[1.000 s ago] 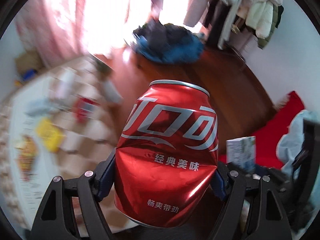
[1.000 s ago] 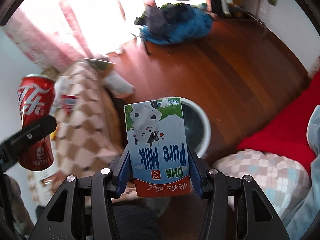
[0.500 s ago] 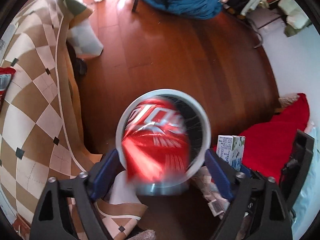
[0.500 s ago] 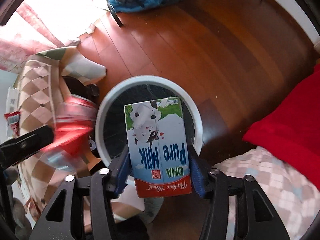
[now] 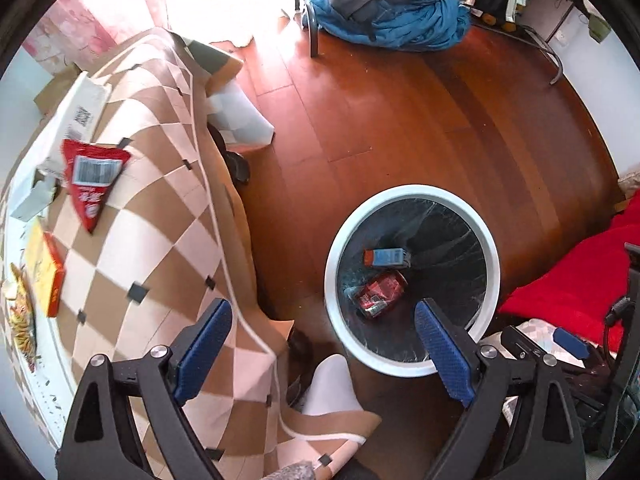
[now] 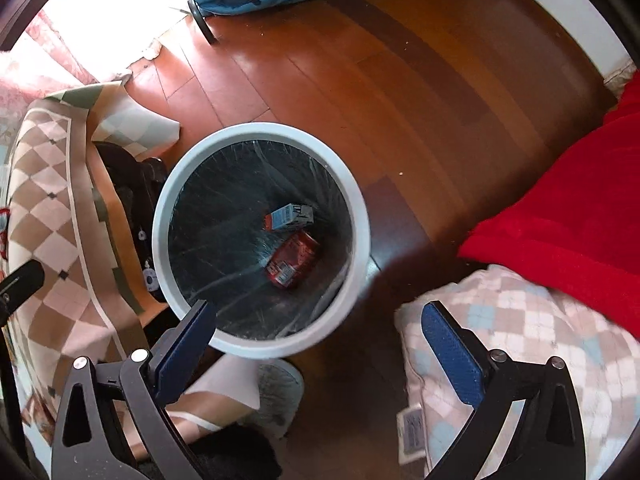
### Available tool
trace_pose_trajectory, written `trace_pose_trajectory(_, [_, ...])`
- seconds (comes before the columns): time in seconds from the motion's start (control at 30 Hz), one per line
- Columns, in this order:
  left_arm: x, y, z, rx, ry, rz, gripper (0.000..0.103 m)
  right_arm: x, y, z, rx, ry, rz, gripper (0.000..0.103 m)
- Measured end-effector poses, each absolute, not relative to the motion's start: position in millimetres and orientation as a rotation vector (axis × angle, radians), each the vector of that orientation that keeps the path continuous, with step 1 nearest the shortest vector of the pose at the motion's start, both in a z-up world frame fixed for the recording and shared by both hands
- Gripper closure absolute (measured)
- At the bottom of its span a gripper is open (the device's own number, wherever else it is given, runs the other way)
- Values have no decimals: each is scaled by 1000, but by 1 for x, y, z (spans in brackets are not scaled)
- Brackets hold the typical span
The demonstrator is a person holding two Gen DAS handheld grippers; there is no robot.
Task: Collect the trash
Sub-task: 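Move both tools back toward the table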
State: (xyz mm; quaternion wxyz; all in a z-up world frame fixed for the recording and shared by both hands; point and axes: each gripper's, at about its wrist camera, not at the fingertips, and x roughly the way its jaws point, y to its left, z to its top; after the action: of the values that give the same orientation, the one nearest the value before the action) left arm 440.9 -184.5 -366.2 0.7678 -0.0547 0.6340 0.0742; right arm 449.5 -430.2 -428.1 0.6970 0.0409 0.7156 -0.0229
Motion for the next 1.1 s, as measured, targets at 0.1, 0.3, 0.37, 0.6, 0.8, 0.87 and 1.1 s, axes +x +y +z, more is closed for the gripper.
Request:
trace_pose_trajectory(0.1, [430,-188,-360,-74,1363,160,9,440,-425,-410,57,1577,-54,0])
trace_pose_trajectory(0.3, [407,-196,-335,-56,1325,129,9,422,-416,-368,37,1526,-48,0])
trace_pose_trajectory(0.37, [400,-196,-325,-60,1308,125,10,417,-415,-354,36,1510,-47,0])
trace_pose_trajectory(0.6, [378,-195,-284,-71,1241,104,10,397,-407,-294,31,1421,-36,0])
trace_pose_trajectory(0.8, [356,-190,-243,-83,1163,91,10,382,-399,-237,54,1323,-43,0])
trace_pose_trajectory(0.87, [347,-185,-224,-91,1133,96,10,378,-396,-219,65,1295,-47,0])
trace_pose_trajectory(1.1, [309,-154,-177,-115,1042,121,10,355,-362,-155,101,1199,14,0])
